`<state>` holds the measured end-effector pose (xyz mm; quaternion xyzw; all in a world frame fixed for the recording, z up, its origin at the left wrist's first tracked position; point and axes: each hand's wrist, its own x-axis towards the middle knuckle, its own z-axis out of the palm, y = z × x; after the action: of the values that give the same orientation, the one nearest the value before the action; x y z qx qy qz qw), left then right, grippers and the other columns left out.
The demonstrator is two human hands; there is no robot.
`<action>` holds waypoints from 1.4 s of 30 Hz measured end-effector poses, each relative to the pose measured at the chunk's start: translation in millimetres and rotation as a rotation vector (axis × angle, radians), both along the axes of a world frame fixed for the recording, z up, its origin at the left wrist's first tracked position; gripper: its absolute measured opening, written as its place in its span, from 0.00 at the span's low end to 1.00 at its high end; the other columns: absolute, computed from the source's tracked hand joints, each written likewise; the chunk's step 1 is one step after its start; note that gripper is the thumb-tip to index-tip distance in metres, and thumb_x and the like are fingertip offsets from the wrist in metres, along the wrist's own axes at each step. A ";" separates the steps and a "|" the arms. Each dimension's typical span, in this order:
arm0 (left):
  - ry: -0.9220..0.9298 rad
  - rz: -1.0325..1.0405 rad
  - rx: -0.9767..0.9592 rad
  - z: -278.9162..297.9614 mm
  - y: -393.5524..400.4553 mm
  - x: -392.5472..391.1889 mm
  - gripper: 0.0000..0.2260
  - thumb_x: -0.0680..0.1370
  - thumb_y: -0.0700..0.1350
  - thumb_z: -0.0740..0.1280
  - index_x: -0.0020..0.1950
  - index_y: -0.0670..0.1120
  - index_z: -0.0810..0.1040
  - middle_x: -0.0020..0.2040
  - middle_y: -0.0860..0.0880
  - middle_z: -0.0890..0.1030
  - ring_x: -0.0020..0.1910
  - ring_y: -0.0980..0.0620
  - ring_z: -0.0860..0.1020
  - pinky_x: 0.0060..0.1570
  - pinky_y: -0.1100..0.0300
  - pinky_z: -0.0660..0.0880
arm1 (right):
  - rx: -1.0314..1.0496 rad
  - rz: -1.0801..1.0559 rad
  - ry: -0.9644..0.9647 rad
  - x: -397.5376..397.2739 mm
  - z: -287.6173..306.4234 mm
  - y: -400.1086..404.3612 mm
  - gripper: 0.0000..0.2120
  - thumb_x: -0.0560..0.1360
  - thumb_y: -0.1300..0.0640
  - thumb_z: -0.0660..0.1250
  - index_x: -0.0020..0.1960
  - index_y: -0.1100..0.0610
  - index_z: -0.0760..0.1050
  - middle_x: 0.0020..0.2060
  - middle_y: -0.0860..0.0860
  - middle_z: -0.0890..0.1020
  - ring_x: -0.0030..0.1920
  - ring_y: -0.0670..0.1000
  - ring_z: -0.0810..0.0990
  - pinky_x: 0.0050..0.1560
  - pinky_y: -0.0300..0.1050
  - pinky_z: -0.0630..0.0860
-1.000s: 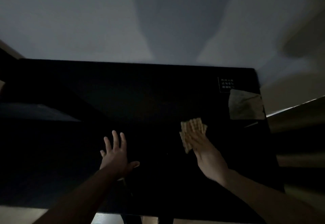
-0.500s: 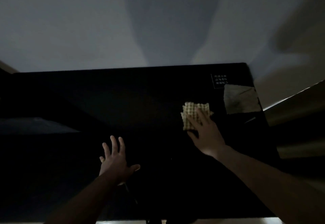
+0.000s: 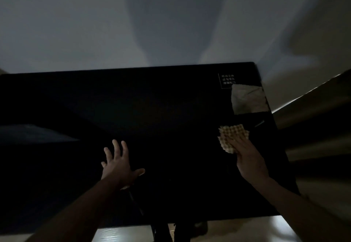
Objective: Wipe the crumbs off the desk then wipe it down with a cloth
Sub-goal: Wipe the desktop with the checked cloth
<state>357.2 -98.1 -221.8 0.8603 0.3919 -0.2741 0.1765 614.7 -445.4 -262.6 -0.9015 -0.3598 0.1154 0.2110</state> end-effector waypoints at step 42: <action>0.027 -0.012 -0.004 2.5 -0.2 0.3 0.58 0.67 0.70 0.71 0.81 0.47 0.39 0.81 0.43 0.35 0.79 0.31 0.41 0.71 0.30 0.62 | -0.026 0.127 0.198 -123.3 42.2 -159.4 0.31 0.72 0.60 0.58 0.72 0.38 0.71 0.75 0.30 0.65 0.72 0.42 0.71 0.75 0.32 0.60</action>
<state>357.5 -98.3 -219.3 0.8587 0.3883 -0.2873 0.1712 491.4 -604.7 -220.4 -0.8637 -0.3921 0.2218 0.2259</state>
